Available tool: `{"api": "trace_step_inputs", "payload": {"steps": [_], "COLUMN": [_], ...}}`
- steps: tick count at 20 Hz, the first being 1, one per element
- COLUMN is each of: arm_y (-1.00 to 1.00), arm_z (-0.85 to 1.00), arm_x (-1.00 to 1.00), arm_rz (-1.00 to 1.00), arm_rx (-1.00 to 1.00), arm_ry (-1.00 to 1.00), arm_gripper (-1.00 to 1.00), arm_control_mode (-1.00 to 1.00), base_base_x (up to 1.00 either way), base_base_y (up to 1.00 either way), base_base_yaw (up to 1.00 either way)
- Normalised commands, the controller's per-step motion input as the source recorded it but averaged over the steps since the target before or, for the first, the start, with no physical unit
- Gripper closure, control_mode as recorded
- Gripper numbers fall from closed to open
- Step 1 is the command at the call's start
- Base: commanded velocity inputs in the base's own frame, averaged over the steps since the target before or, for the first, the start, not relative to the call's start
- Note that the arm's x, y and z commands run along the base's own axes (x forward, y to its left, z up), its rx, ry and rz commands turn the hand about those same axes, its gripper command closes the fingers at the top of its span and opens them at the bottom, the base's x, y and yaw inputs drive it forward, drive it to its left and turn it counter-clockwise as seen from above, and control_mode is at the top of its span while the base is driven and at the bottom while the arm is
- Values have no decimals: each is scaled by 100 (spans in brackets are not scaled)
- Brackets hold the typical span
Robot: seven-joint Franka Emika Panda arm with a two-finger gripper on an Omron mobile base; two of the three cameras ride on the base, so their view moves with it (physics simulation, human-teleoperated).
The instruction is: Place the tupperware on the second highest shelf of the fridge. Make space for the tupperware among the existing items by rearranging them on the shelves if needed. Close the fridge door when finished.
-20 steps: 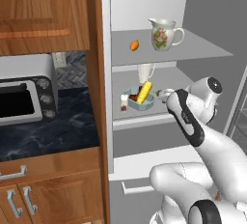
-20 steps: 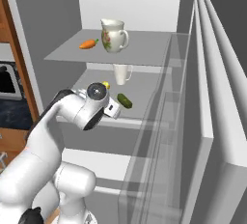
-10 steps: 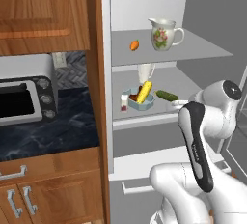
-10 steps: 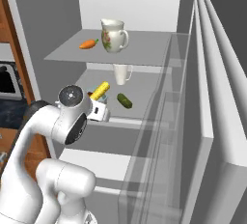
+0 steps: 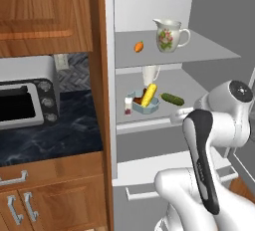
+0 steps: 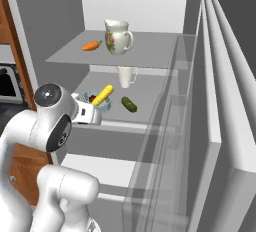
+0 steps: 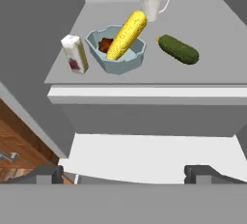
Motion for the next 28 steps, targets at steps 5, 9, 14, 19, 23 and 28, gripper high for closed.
{"api": "trace_step_inputs", "payload": {"steps": [5, 9, 14, 19, 23, 28], "arm_y": [0, 0, 0, 0, 0, 0], "arm_z": [0, 0, 0, 0, 0, 0], "arm_x": [-30, -10, 0, 0, 0, 0], "arm_rz": [-1, -1, 0, 0, 0, 0], "arm_rx": [-6, -4, 0, 0, 0, 0], "arm_ry": [0, 0, 0, 0, 0, 0], "arm_gripper": [-100, -100, -100, -100, -100, -100], "arm_control_mode": [-100, 100, 100, 100, 100, 100], "base_base_x": [0, -5, -28, -40, -81, -79], "base_base_y": [0, 0, -34, -47, 3, 5], "base_base_yaw": [0, 0, 2, 9, 21, 18]}}
